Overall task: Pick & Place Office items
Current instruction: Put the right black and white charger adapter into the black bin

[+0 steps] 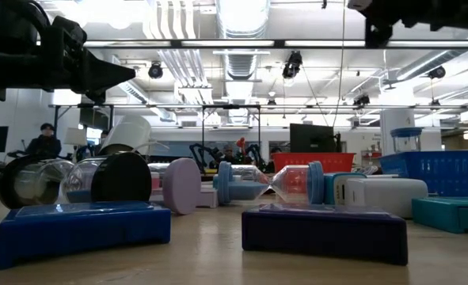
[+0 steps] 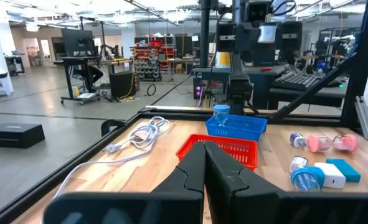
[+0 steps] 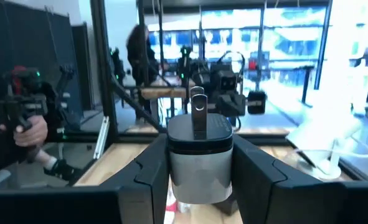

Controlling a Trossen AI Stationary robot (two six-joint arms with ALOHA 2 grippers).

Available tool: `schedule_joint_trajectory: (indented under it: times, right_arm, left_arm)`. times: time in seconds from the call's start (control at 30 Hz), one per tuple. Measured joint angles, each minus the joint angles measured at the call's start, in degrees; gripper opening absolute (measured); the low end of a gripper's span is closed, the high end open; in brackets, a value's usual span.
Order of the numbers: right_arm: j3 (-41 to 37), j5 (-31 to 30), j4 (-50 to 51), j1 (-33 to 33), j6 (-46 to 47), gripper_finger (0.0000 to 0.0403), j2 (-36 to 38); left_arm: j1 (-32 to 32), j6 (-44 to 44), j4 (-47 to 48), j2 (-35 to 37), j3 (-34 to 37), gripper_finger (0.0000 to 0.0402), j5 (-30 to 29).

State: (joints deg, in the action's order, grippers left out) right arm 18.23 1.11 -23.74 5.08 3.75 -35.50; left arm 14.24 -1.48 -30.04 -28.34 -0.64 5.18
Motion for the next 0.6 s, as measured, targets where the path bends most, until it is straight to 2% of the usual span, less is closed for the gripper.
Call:
schedule_joint_trajectory:
  times: [0.23, 0.47, 0.6]
  right_arm:
    - [-6.84, 0.25, -0.38, -0.47, 0.08, 0.0122, 9.3]
    - [-9.08, 0.19, 3.36, -0.53, 0.58, 0.0122, 19.15]
    - [-10.35, -1.11, 4.26, -0.52, 0.57, 0.0122, 22.45]
  left_arm:
    - [-0.02, -1.7, 0.19, 0.0, 0.0, 0.0005, 1.65]
    - [-0.01, -1.7, 0.14, 0.0, 0.0, 0.0005, 1.46]
    - [0.0, -1.73, 0.1, 0.0, 0.0, 0.0005, 1.46]
